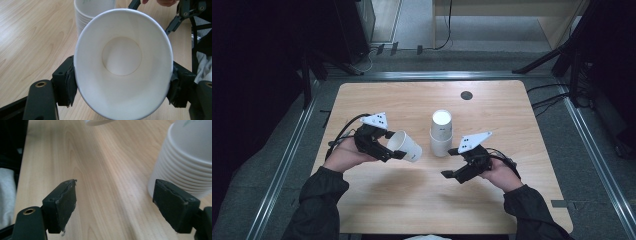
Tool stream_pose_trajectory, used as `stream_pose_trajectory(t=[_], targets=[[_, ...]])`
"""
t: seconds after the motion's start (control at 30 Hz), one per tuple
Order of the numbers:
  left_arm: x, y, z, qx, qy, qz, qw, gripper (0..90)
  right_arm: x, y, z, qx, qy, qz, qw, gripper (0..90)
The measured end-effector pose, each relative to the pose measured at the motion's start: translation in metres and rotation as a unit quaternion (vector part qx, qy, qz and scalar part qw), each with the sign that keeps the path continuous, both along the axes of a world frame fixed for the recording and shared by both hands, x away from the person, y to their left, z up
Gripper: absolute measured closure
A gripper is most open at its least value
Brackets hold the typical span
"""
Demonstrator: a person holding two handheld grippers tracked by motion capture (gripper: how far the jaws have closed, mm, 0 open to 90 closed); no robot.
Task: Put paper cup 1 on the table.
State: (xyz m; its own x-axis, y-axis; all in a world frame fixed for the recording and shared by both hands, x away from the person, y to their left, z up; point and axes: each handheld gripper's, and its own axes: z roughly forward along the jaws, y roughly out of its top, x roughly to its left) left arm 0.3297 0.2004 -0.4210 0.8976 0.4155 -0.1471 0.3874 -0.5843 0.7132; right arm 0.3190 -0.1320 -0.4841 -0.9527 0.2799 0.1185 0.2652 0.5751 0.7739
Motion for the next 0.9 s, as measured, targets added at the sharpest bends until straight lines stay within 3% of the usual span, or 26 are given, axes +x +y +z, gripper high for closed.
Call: stream_pose_trajectory(t=[0.07,0.3,0.47,0.6,0.7,0.9], targets=[[0.002,0.006,0.001,-0.004,0.0,0.003,1.0,25.4,0.0,-0.002,0.0,0.004,0.001,-0.004,1.0,19.4],[0.011,0.027,-0.002,0.018,0.005,0.04,0.999,25.4,-0.001,-0.005,-0.001,-0.005,0.003,-0.006,1.0,19.4],[0.02,0.044,-0.01,0.052,0.013,0.077,0.9956,25.4,0.001,-0.005,-0.002,-0.001,0.017,-0.01,0.9998,19.4],[0.026,0.057,-0.013,0.056,0.022,0.097,0.9934,25.4,0.001,-0.006,-0.002,0.0,0.018,-0.011,0.9998,19.4],[0.031,0.064,-0.013,0.081,0.018,0.116,0.9898,25.4,0.001,-0.006,-0.002,-0.001,0.018,-0.011,0.9998,19.4],[0.041,0.078,-0.009,0.124,0.029,0.138,0.9821,25.4,0.001,-0.008,-0.002,-0.001,0.016,-0.011,0.9998,19.4]])
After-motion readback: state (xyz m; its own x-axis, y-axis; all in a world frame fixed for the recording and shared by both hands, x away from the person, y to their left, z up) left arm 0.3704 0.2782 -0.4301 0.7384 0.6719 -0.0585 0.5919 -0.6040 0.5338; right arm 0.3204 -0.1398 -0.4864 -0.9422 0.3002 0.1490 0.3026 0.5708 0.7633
